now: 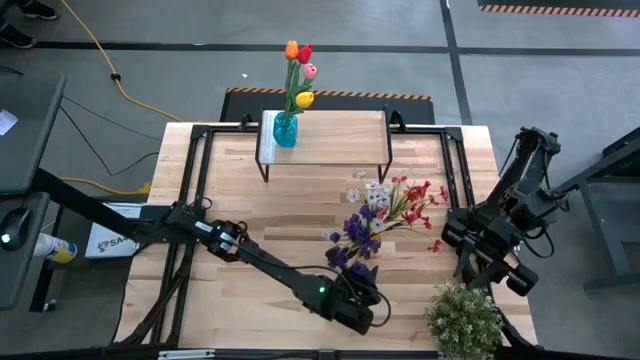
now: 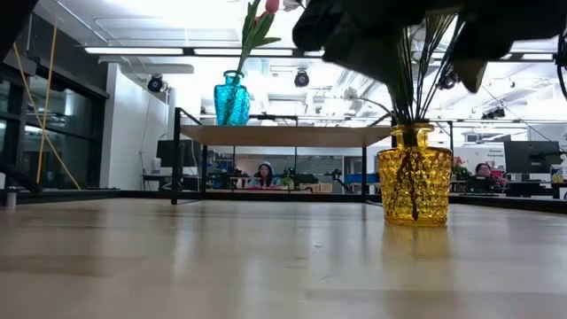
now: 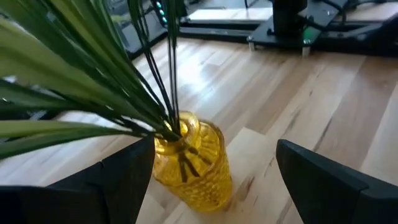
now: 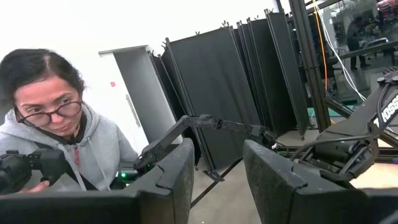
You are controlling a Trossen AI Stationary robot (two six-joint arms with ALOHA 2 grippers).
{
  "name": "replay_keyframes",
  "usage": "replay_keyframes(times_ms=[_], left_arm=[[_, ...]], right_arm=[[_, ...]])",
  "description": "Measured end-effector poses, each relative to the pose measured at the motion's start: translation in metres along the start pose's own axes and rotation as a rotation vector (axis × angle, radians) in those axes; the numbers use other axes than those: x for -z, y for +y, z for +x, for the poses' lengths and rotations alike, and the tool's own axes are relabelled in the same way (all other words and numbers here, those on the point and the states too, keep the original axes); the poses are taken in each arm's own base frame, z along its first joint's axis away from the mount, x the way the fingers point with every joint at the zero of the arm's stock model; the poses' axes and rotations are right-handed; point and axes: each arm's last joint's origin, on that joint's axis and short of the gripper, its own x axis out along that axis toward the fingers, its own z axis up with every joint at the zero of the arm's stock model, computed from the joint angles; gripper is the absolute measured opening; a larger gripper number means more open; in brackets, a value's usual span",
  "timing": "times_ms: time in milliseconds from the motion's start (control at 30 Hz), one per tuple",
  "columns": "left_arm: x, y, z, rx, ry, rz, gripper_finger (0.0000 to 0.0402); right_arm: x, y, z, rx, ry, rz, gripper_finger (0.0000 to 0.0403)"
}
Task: Pick and place flowers into a vace then onto a shelf
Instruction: Put the yellow flower vase on the shelf
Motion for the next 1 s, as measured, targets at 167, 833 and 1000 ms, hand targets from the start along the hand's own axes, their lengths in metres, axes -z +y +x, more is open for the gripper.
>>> replay_keyframes(times_ms=[167, 833, 1000], left_arm=[[-0.005, 0.000, 0.000, -0.047, -0.057, -0.029, 0.0369], [0.006, 0.008, 0.020, -0.044, 0.024, -0.048, 0.0369], [0.008, 0.007, 0.018, -0.009, 0.058, -0.072, 0.0369]], right_arm=[[0.000, 0.000, 0.000, 0.000, 0.001, 0.000, 0.0130], [0.001, 0.000, 0.000, -0.017, 0.013, -0.002, 0.0130], [0.001, 0.001, 0.000, -0.024, 0.015, -0.002, 0.0130]])
